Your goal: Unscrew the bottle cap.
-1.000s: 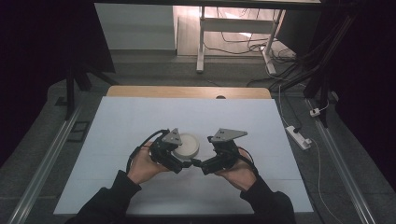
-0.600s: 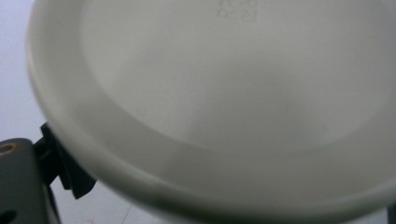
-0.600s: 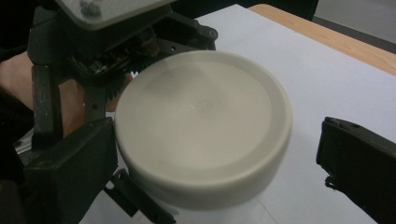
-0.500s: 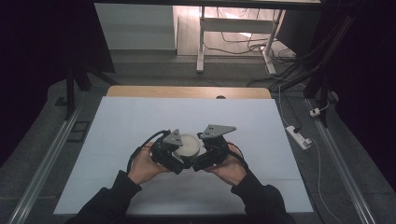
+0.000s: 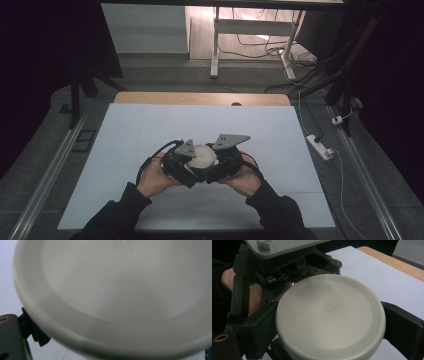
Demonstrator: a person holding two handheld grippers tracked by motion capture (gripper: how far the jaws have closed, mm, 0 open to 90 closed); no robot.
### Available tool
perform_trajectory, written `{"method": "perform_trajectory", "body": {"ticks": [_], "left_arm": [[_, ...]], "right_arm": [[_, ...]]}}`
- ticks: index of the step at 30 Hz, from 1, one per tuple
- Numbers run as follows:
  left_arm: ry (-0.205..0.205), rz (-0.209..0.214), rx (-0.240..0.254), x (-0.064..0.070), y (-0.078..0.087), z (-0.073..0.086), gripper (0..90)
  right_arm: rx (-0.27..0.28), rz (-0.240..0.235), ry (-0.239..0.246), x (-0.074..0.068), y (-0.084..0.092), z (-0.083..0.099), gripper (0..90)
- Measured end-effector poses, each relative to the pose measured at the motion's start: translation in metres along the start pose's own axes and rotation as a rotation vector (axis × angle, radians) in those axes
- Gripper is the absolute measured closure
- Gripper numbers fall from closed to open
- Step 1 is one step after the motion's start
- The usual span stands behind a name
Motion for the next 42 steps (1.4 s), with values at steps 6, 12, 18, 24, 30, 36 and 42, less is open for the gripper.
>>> {"method": "perform_trajectory", "body": {"ticks": [6,12,18,24,30,36,42], "left_arm": [[-0.018,0.030,0.007,0.001,0.002,0.000,7.6],[-0.051,0.072,0.012,0.005,0.003,0.000,7.5],[-0.077,0.107,0.018,0.010,0.003,0.000,7.5],[-0.099,0.120,0.016,0.013,0.001,0.000,7.5],[-0.062,0.091,0.036,0.008,0.004,-0.002,7.5],[-0.009,0.045,0.034,0.001,0.004,-0.002,7.5],[0.010,0.022,0.027,-0.001,0.004,-0.002,7.5]], "right_arm": [[-0.001,-0.040,0.020,-0.001,0.002,0.000,6.8],[-0.004,-0.130,0.052,-0.001,0.004,0.001,6.8],[-0.005,-0.256,0.098,0.000,0.008,0.005,6.8],[-0.023,-0.321,0.144,0.000,0.010,0.008,6.7],[-0.029,-0.253,0.107,-0.002,0.012,0.005,0.0],[-0.011,-0.082,0.055,-0.001,0.017,-0.004,0.0],[0.000,-0.019,0.041,-0.004,0.010,-0.005,1.4]]}}
Point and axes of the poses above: each handheld gripper's, and its own axes: y roughly backward along the jaws, z roughly out of its underside, x roughly to its right, the point moved 7 cm from there along -y, roughly forward along the jaws, and after that the axes turned 13 degrees about -z, right-handed, at the moved point
